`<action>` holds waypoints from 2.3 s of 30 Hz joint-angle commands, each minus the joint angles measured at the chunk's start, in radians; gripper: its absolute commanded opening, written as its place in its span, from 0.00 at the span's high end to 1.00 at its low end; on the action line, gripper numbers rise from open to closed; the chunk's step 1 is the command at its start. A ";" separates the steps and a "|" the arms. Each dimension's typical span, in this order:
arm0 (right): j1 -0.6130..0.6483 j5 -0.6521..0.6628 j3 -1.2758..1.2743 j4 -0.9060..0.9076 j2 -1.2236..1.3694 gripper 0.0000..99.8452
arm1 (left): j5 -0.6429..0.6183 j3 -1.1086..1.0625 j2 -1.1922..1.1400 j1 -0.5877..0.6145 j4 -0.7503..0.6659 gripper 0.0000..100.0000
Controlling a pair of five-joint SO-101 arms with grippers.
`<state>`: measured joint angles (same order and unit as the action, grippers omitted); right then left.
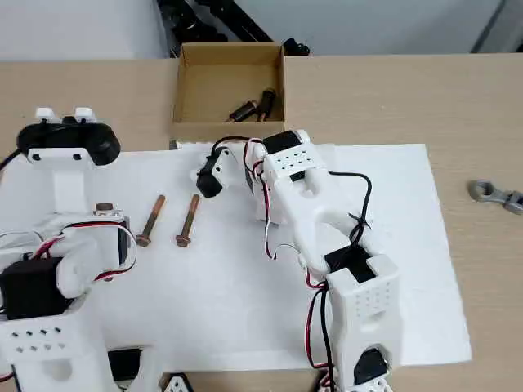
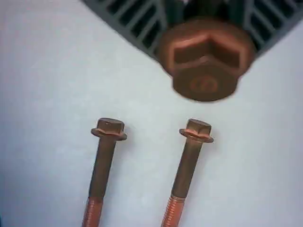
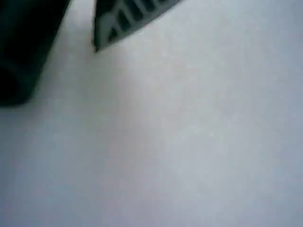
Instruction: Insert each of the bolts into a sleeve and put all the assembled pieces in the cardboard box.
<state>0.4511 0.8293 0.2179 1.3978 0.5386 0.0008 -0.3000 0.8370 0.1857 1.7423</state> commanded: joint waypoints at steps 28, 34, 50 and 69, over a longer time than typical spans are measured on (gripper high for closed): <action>-0.002 -0.163 0.020 -0.048 0.010 0.99 | 0.008 0.007 0.020 0.005 0.008 0.99; -0.001 -0.238 0.015 0.033 -0.199 0.99 | 0.003 0.008 0.020 0.006 -0.002 0.99; -0.007 -0.598 0.006 0.269 -0.854 0.99 | 0.002 0.008 0.020 0.006 -0.020 0.99; -0.134 -0.717 -0.818 0.015 -1.808 0.99 | 0.002 0.004 0.020 0.006 -0.080 0.99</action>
<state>0.3805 0.1389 -0.4726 1.5144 -1.1247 0.0023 -0.3000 0.8370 0.1857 1.7131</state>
